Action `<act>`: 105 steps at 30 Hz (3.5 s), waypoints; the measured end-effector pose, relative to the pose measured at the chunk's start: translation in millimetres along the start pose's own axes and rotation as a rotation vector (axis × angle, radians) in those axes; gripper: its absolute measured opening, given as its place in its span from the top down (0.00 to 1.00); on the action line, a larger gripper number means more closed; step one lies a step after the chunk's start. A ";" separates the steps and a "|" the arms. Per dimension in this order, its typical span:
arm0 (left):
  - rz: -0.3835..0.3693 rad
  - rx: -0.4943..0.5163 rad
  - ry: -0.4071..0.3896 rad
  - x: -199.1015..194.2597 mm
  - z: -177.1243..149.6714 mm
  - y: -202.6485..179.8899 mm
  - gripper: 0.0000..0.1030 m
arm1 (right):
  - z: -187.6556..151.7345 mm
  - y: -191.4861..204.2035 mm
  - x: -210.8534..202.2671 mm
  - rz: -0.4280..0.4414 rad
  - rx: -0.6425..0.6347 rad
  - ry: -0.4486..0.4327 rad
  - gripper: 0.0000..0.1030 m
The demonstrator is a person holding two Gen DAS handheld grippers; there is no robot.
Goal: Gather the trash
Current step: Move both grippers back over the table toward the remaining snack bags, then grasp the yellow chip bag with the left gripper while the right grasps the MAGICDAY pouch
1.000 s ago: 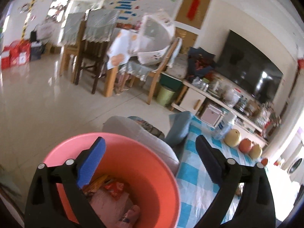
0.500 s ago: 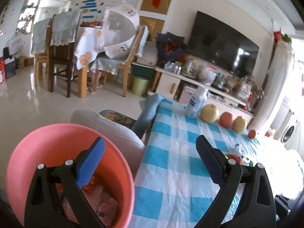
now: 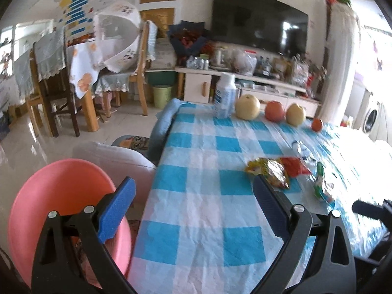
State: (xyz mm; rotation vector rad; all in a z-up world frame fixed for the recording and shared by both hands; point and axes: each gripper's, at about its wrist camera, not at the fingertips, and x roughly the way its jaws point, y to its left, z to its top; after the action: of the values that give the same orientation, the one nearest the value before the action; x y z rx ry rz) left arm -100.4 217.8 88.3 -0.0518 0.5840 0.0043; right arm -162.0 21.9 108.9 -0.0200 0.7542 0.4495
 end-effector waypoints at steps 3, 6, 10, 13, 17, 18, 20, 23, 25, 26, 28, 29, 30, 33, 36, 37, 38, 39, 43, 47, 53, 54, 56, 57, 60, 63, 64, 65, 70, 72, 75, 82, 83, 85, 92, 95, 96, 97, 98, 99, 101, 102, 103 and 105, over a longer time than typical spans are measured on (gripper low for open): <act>-0.020 0.016 0.005 -1.1 -2.6 -10.5 0.06 | -2.7 -5.1 -2.4 -0.025 -0.006 -0.003 0.09; -0.034 0.015 0.001 -3.6 -2.8 -18.7 0.06 | -5.9 -12.5 -5.5 -0.048 -0.010 -0.010 0.09; -0.059 -0.005 -0.004 -5.2 -2.7 -27.7 0.06 | -8.1 -23.0 -10.9 -0.065 0.001 -0.021 0.09; -0.069 -0.017 -0.002 -6.1 -3.7 -33.1 0.06 | -8.8 -31.6 -15.1 -0.074 0.017 -0.032 0.09; -0.088 -0.037 0.003 -7.0 -5.2 -41.5 0.06 | -10.1 -41.3 -18.8 -0.090 0.027 -0.041 0.09; -0.091 -0.039 0.003 -7.3 -5.5 -43.6 0.06 | -10.8 -44.3 -19.6 -0.095 0.028 -0.043 0.09; -0.095 -0.038 0.000 -8.4 -6.4 -47.5 0.06 | -11.7 -48.9 -21.5 -0.109 0.023 -0.049 0.09; -0.101 -0.037 0.001 -7.9 -7.1 -54.9 0.06 | -13.5 -53.4 -23.5 -0.127 0.010 -0.054 0.09; -0.104 -0.036 0.005 -7.3 -7.3 -58.6 0.06 | -15.0 -58.0 -24.9 -0.139 0.005 -0.057 0.09; -0.108 -0.033 0.007 -6.6 -7.4 -61.6 0.06 | -15.9 -59.4 -25.3 -0.142 0.004 -0.058 0.09; -0.112 -0.025 0.006 -5.8 -7.5 -66.2 0.06 | -17.3 -64.4 -25.5 -0.149 0.006 -0.056 0.09; -0.113 -0.022 0.006 -5.7 -7.7 -67.7 0.06 | -18.0 -67.5 -25.2 -0.152 0.008 -0.055 0.09; -0.115 -0.018 0.005 -5.3 -7.6 -70.1 0.06 | -18.6 -69.8 -25.0 -0.154 0.010 -0.053 0.09; -0.122 -0.011 0.008 -2.5 -7.0 -75.9 0.06 | -20.7 -77.2 -23.9 -0.169 0.015 -0.048 0.09; -0.128 -0.001 0.017 1.5 -6.7 -83.4 0.06 | -21.7 -85.3 -22.8 -0.171 0.029 -0.044 0.09; -0.129 0.002 0.019 2.3 -6.9 -84.8 0.06 | -22.0 -88.0 -22.3 -0.172 0.033 -0.042 0.09; -0.130 0.007 0.021 3.4 -7.1 -87.4 0.06 | -22.4 -89.9 -22.2 -0.173 0.035 -0.041 0.09; -0.134 0.016 0.024 5.0 -7.1 -91.3 0.06 | -22.7 -93.5 -21.4 -0.177 0.038 -0.038 0.09; -0.156 0.050 0.036 9.0 -8.7 -104.4 0.06 | -22.3 -107.5 -19.4 -0.187 0.055 -0.028 0.09; -0.171 0.090 0.047 12.4 -10.2 -116.2 0.06 | -20.1 -131.6 -18.7 -0.189 0.112 -0.016 0.09; -0.176 0.114 0.074 21.3 -10.5 -128.0 0.06 | -21.3 -174.9 -14.8 -0.168 0.261 0.022 0.09; -0.174 0.117 0.081 23.8 -10.6 -129.7 0.06 | -21.5 -182.0 -13.9 -0.158 0.288 0.028 0.09; -0.170 0.127 0.095 28.8 -10.9 -133.2 0.06 | -21.7 -189.5 -12.9 -0.144 0.318 0.035 0.09; -0.170 0.133 0.099 30.5 -11.1 -133.4 0.06 | -21.6 -193.0 -11.8 -0.133 0.331 0.040 0.09; -0.165 0.150 0.114 39.2 -9.7 -136.5 0.06 | -20.1 -196.1 -7.0 -0.105 0.342 0.055 0.09; -0.172 0.132 0.145 51.3 -7.2 -136.7 0.06 | -15.0 -194.2 -0.5 -0.088 0.325 0.065 0.09; -0.173 0.122 0.153 55.0 -6.3 -135.9 0.06 | -13.6 -194.4 1.8 -0.085 0.321 0.068 0.09; -0.173 0.105 0.165 60.2 -4.9 -134.6 0.06 | -11.5 -194.4 5.7 -0.079 0.319 0.074 0.09; -0.184 -0.006 0.197 78.0 1.7 -123.8 0.06 | -2.3 -194.4 19.6 -0.052 0.305 0.084 0.09; -0.195 -0.098 0.214 86.3 3.6 -113.7 0.06 | 2.2 -193.3 25.8 -0.053 0.286 0.083 0.09; -0.205 -0.216 0.223 97.1 5.6 -100.9 0.06 | 7.9 -196.0 37.8 -0.053 0.273 0.094 0.09; -0.151 -0.255 0.245 121.7 9.7 -103.7 0.06 | 22.3 -208.1 62.5 -0.056 0.267 0.104 0.09; -0.139 -0.263 0.260 127.6 9.2 -105.1 0.06 | 25.2 -209.3 65.5 -0.055 0.262 0.102 0.09; -0.124 -0.272 0.269 133.0 9.4 -105.5 0.06 | 30.1 -211.5 71.0 -0.052 0.259 0.102 0.09; -0.118 -0.282 0.275 153.0 13.4 -114.9 0.06 | 43.5 -210.4 93.7 -0.037 0.224 0.122 0.09; -0.106 -0.253 0.274 161.1 17.3 -122.2 0.06 | 47.6 -213.0 100.9 -0.049 0.205 0.129 0.09; -0.105 -0.248 0.274 162.4 18.0 -123.8 0.06 | 49.5 -215.4 103.5 -0.050 0.204 0.131 0.09; -0.100 -0.240 0.275 164.4 18.9 -125.3 0.06 | 50.7 -217.2 105.2 -0.050 0.205 0.133 0.09; -0.095 -0.230 0.277 166.7 20.1 -126.5 0.07 | 51.9 -220.0 107.8 -0.047 0.209 0.137 0.09; -0.088 -0.220 0.279 168.8 21.2 -127.6 0.07 | 52.5 -220.8 109.6 -0.046 0.210 0.140 0.09; -0.078 -0.209 0.282 170.9 22.4 -128.4 0.08 | 54.6 -223.3 113.9 -0.045 0.208 0.147 0.09; -0.067 -0.197 0.285 171.8 22.9 -129.1 0.12 | 55.6 -223.3 115.6 -0.044 0.204 0.149 0.09; -0.050 -0.180 0.287 172.1 23.2 -129.8 0.15 | 56.5 -223.3 118.2 -0.043 0.198 0.153 0.09; -0.030 -0.155 0.291 171.2 22.7 -128.8 0.24 | 58.7 -222.4 122.5 -0.042 0.184 0.159 0.09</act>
State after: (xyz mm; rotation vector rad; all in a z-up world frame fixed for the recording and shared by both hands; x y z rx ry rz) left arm 57.3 88.4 19.0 -0.2145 0.8728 0.0132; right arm 44.0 -121.7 39.0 0.1017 0.9476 0.3394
